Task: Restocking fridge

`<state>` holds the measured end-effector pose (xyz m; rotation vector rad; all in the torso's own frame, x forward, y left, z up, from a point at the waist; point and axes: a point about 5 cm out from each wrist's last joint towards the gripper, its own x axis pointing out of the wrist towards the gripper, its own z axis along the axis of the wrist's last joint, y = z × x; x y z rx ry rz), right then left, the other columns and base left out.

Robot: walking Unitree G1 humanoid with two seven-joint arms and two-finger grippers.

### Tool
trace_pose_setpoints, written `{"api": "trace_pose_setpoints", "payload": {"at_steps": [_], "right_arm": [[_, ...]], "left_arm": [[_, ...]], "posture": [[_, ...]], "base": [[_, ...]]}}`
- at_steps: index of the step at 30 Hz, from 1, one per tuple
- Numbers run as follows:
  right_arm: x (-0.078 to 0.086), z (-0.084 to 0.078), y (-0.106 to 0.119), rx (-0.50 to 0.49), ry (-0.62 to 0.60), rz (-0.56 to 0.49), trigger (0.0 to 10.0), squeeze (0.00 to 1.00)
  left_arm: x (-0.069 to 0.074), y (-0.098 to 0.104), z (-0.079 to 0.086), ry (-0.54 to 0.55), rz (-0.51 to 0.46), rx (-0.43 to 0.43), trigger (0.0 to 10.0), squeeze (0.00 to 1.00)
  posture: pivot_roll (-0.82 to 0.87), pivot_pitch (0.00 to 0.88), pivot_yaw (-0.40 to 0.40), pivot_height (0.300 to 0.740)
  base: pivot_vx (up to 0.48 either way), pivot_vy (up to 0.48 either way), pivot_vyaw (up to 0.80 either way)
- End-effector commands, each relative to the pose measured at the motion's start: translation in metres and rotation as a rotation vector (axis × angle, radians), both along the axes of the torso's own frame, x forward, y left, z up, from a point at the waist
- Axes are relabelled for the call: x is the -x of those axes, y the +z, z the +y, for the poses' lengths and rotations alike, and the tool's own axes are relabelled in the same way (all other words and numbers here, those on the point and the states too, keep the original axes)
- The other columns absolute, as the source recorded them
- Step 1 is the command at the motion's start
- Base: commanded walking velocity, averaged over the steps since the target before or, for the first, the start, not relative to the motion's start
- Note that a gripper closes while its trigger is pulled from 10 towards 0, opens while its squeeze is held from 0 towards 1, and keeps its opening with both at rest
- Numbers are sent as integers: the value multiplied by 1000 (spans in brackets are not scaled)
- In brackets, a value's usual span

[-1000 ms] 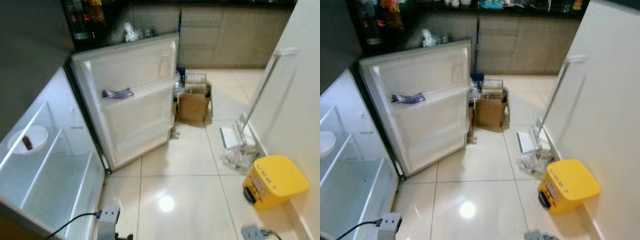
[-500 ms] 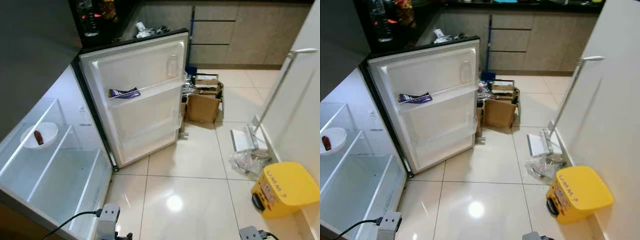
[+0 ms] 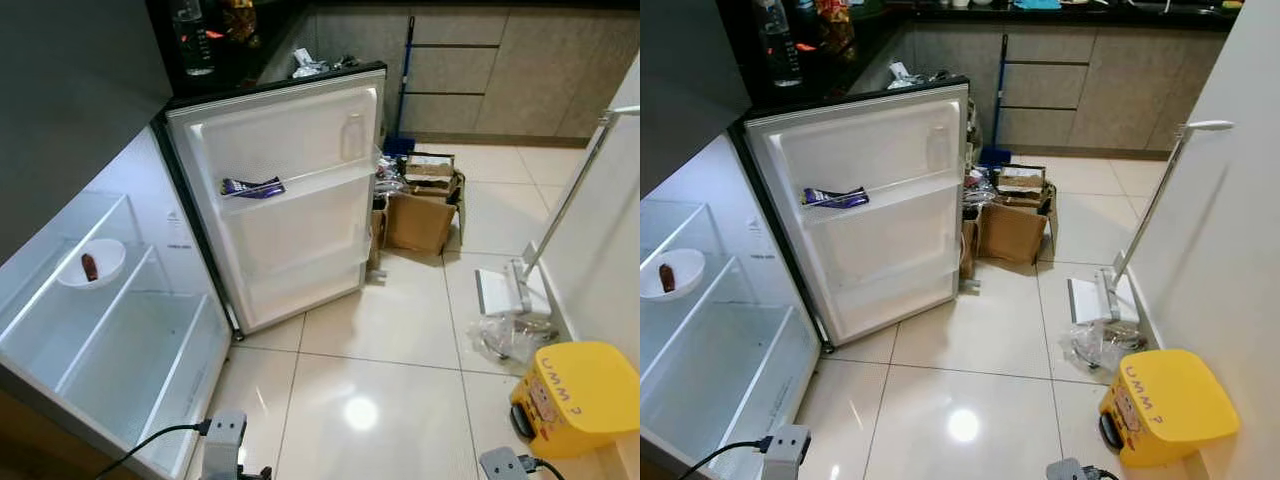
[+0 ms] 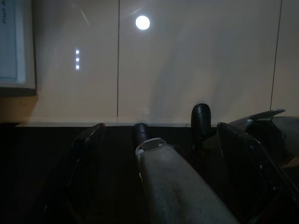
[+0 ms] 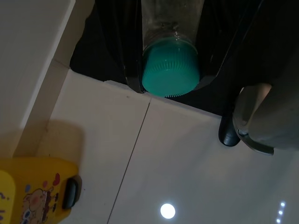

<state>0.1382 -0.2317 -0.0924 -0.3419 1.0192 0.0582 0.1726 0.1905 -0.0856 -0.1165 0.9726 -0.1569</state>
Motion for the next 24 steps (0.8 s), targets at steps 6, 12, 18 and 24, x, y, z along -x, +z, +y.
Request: {"api": "trace_pose_setpoints", "payload": {"at_steps": [6,12,18,24], "right_arm": [[2,1,-1,1,12,12,10000,0],[2,1,-1,1,15,15,10000,0],[1,5,-1,-3,31,14,10000,0],[-4,8,0,1,91,17,10000,0]], "left_arm": [[5,-2,5,20,15,-29,10000,0],[6,-2,7,46,16,-44,10000,0],[6,-2,13,156,13,-30,10000,0],[7,-2,15,212,19,-20,10000,0]], "posture": [[-62,46,-7,740],[-54,46,-9,740],[-52,45,-12,740],[-47,36,-38,740]], "base": [[0,-465,0],[0,-185,0],[0,0,0],[0,0,0]]}}
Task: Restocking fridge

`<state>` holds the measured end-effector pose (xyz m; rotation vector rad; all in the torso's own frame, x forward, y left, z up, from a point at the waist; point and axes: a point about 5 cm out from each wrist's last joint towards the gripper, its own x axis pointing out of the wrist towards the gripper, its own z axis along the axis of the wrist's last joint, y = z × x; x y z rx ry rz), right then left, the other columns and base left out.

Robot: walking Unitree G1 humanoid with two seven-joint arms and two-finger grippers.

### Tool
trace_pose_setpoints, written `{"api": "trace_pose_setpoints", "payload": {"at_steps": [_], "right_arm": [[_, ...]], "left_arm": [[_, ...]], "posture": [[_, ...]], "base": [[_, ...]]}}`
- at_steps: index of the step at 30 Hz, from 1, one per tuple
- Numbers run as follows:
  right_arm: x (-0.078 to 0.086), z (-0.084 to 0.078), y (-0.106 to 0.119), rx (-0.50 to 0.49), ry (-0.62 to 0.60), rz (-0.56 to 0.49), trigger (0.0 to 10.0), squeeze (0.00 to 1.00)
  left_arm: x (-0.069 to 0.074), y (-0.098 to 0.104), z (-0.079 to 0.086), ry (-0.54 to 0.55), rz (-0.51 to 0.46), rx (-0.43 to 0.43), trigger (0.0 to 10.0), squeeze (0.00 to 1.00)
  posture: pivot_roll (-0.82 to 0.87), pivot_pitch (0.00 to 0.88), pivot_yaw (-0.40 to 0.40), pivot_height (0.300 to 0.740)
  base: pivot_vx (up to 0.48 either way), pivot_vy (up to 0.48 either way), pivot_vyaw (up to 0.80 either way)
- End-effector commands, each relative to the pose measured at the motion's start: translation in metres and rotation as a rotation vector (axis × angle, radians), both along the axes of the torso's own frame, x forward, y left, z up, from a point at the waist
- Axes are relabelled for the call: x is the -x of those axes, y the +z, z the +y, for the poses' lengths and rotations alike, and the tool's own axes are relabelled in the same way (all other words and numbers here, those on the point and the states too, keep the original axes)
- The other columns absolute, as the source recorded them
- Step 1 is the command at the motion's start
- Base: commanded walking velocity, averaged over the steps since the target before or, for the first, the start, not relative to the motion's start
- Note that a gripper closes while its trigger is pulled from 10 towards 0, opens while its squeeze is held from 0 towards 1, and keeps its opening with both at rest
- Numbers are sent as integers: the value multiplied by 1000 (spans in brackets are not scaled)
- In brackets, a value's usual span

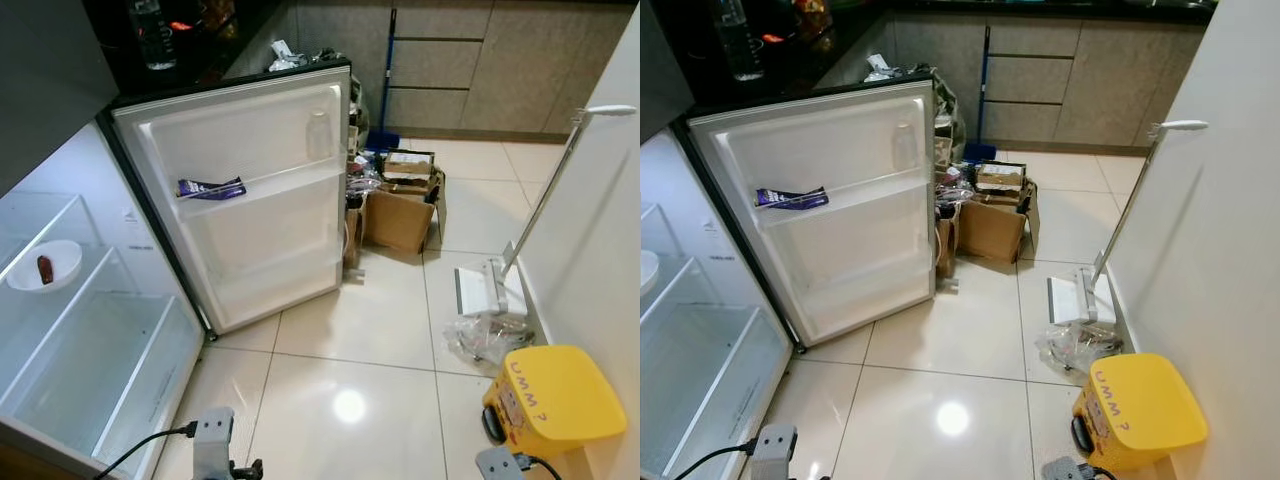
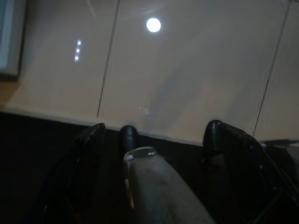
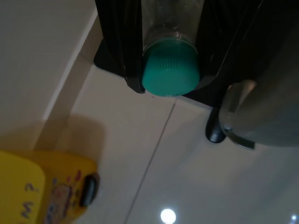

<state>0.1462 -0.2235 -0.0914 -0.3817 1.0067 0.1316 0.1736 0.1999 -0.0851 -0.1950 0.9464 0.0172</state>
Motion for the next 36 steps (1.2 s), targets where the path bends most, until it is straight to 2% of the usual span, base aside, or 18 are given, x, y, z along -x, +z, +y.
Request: {"api": "trace_pose_setpoints", "payload": {"at_steps": [1,4,10,18,27,31,36], "right_arm": [[0,3,-1,3,36,14,10000,0],[-15,13,3,1,118,-5,10000,0],[-31,27,8,-21,157,-36,10000,0],[-23,24,4,-8,164,-1,10000,0],[2,12,-4,8,104,77,10000,0],[3,9,-4,11,90,84,10000,0],[-2,6,-2,13,65,64,10000,0]], "left_arm": [[8,-3,5,31,32,-4,10000,0],[9,-4,0,22,34,-4,10000,0],[11,-6,-6,-21,42,-11,10000,0],[10,-6,-6,-45,45,-26,10000,0],[9,-6,-9,-70,45,-24,10000,0],[7,-5,-11,-62,38,-17,10000,0],[7,-6,-17,-66,39,-1,10000,0]], "posture": [[-46,35,-42,740],[-44,27,-45,740],[-33,0,-45,740],[-25,0,-37,740],[-24,0,-31,740],[-22,0,-35,740],[-34,0,-30,740]], "base": [[0,0,0],[0,0,0],[0,0,0],[0,0,0],[55,0,0],[252,0,0],[272,0,0]]}}
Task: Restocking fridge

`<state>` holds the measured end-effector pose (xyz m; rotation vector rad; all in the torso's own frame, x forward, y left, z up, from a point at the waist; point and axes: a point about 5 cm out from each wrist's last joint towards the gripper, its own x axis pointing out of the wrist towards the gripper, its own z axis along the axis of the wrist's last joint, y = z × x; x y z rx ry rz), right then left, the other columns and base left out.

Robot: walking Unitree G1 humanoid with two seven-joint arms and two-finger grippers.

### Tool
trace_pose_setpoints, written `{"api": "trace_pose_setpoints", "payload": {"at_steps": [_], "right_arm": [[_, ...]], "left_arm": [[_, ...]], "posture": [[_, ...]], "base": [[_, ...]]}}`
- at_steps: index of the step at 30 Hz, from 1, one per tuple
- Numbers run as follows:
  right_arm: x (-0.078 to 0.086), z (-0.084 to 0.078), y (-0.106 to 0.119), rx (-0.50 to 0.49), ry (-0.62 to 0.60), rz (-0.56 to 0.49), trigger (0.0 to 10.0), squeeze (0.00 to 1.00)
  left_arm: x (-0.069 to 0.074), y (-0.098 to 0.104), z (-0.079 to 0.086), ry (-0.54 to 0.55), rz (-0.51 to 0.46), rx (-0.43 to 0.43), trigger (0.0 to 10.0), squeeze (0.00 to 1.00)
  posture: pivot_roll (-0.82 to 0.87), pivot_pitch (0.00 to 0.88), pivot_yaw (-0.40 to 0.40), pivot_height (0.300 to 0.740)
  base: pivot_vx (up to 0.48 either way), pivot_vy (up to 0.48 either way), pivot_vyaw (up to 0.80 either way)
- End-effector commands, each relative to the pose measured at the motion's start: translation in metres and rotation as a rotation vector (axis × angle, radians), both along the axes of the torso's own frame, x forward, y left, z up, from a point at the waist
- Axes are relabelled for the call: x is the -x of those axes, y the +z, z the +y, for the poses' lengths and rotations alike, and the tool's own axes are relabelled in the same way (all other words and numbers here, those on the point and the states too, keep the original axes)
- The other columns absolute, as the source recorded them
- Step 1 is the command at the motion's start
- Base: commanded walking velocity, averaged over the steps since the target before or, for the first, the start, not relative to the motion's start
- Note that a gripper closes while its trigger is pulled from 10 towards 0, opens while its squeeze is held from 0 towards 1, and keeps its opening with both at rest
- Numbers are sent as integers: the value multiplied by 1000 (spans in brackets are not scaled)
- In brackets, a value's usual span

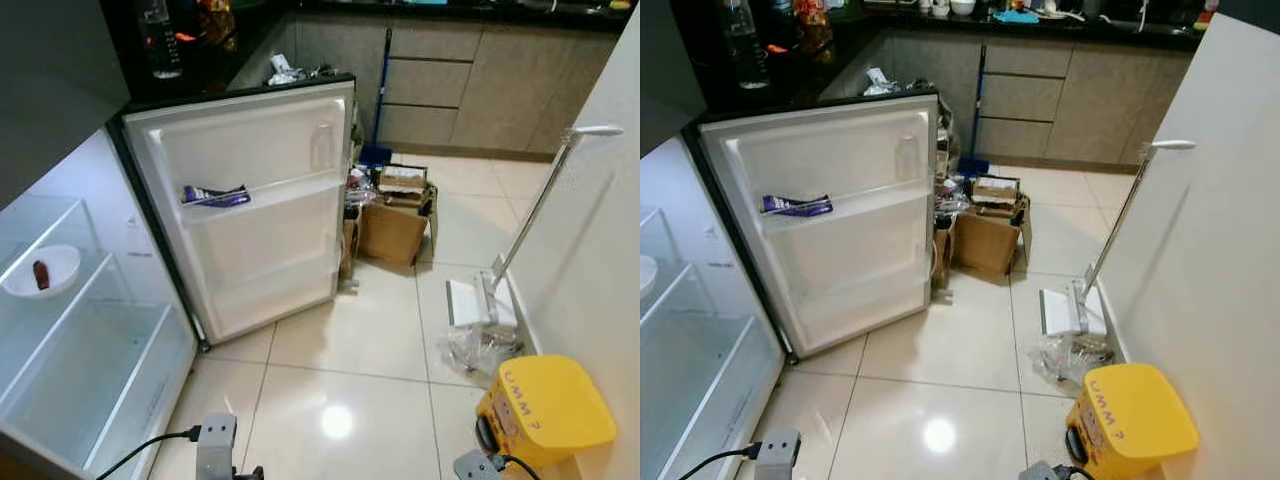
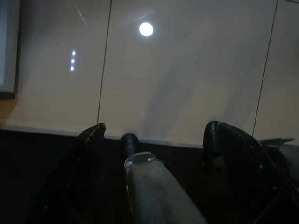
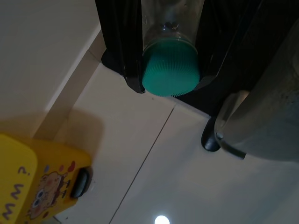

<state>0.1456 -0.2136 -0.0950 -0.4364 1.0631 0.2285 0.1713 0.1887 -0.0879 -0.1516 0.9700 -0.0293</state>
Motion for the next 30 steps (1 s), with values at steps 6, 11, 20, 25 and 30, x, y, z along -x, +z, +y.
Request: {"api": "trace_pose_setpoints", "payload": {"at_steps": [6,11,20,25,30], "right_arm": [[-10,-5,5,0,-31,-28,10000,0],[-11,-2,4,-6,-26,-31,10000,0],[-6,1,2,-15,-27,-22,10000,0],[-6,1,2,-16,-30,-22,10000,0],[-7,1,2,-17,-33,-23,10000,0]], "left_arm": [[6,-4,-9,-10,27,19,10000,0],[7,-4,-9,-10,29,20,10000,0],[9,-5,-7,-15,33,17,10000,0],[9,-5,-7,-19,33,16,10000,0],[8,-5,-7,-24,32,19,10000,0]], "posture": [[-30,0,-33,740],[-32,0,-32,740],[-36,0,-26,740],[-37,0,-25,740],[-38,0,-23,740]], "base": [[298,0,0],[302,0,0],[303,0,0],[305,0,0],[307,0,0]]}}
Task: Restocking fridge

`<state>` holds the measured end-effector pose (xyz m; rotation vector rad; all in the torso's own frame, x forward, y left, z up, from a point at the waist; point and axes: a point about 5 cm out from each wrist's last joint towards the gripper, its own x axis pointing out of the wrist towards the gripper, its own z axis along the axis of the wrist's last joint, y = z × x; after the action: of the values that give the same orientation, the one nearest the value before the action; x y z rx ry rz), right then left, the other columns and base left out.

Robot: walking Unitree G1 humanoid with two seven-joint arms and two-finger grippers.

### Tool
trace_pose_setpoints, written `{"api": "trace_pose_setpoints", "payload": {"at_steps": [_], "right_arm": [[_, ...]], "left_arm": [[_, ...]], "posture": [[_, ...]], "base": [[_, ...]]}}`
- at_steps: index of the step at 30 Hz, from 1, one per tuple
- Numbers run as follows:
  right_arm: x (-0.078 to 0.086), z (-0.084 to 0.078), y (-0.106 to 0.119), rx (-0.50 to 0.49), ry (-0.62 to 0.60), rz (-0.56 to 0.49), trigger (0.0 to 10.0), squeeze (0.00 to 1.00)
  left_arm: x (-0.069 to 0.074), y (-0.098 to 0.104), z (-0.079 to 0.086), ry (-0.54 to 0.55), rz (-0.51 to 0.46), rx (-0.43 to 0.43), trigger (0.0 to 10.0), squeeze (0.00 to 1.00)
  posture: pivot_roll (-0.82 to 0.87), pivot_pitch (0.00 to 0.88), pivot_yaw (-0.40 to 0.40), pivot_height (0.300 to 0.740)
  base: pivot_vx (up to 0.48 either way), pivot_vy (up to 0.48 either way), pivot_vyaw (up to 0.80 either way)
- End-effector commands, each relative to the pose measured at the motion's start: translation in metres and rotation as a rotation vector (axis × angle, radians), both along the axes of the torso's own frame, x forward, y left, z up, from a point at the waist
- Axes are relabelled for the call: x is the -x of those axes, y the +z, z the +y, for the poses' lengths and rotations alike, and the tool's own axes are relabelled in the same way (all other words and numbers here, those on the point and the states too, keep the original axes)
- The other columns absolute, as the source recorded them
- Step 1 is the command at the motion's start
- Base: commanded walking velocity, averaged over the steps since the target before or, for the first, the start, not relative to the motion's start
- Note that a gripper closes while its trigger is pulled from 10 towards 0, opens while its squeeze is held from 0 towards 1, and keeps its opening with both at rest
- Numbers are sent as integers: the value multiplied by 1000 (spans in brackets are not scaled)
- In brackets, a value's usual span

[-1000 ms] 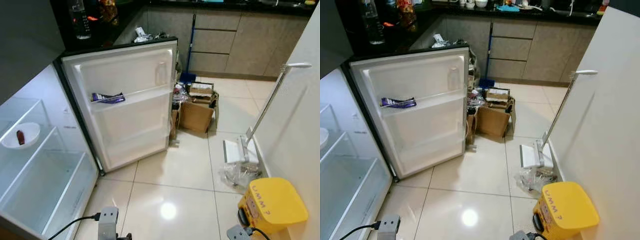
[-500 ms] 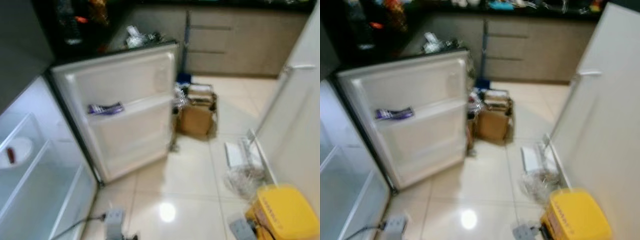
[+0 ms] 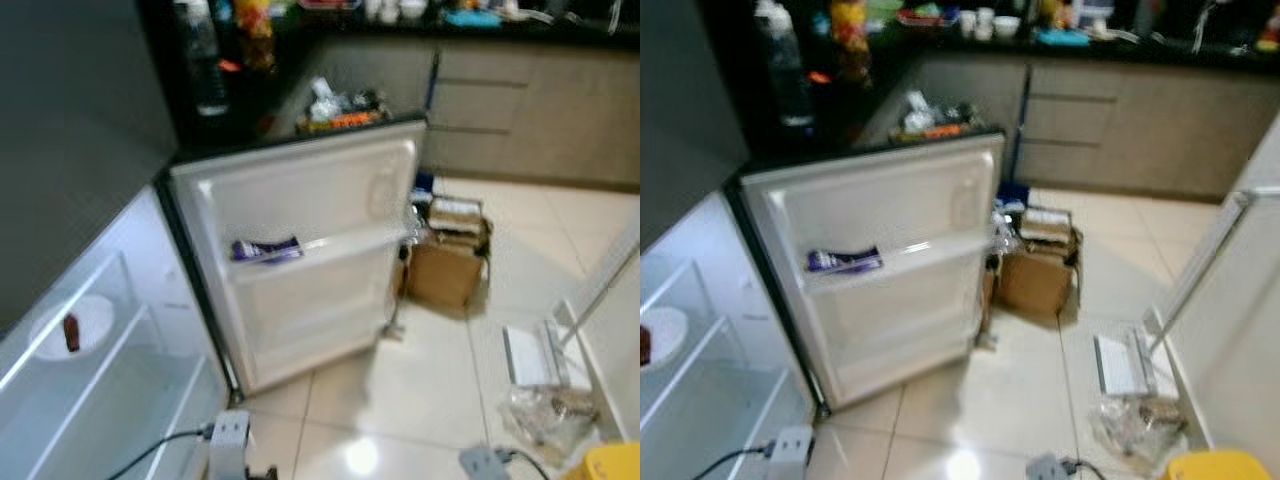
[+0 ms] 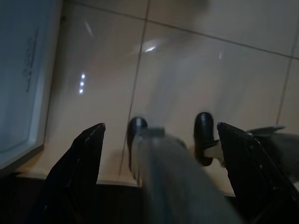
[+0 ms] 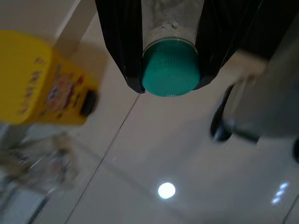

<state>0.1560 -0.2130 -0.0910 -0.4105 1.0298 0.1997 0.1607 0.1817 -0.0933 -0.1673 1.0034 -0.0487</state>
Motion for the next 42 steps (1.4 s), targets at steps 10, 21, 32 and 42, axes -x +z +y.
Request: {"api": "trace_pose_setpoints", "payload": {"at_steps": [10,21,32,42], "right_arm": [[5,2,-3,-7,-5,17,10000,0],[7,3,-3,-8,-5,22,10000,0],[9,0,-3,-2,-7,27,10000,0],[9,-1,-3,-2,-8,25,10000,0]], "left_arm": [[-2,1,0,-22,0,-3,10000,0],[-3,1,0,-35,-2,-2,10000,0],[-2,1,-2,-23,1,16,10000,0],[-1,0,-3,-62,11,10,10000,0]], "posture": [[-38,0,-19,740],[-38,0,-17,740],[-39,0,-16,740],[-40,0,-16,740]], "base": [[305,0,0],[304,0,0],[138,0,0],[0,-328,0]]}}
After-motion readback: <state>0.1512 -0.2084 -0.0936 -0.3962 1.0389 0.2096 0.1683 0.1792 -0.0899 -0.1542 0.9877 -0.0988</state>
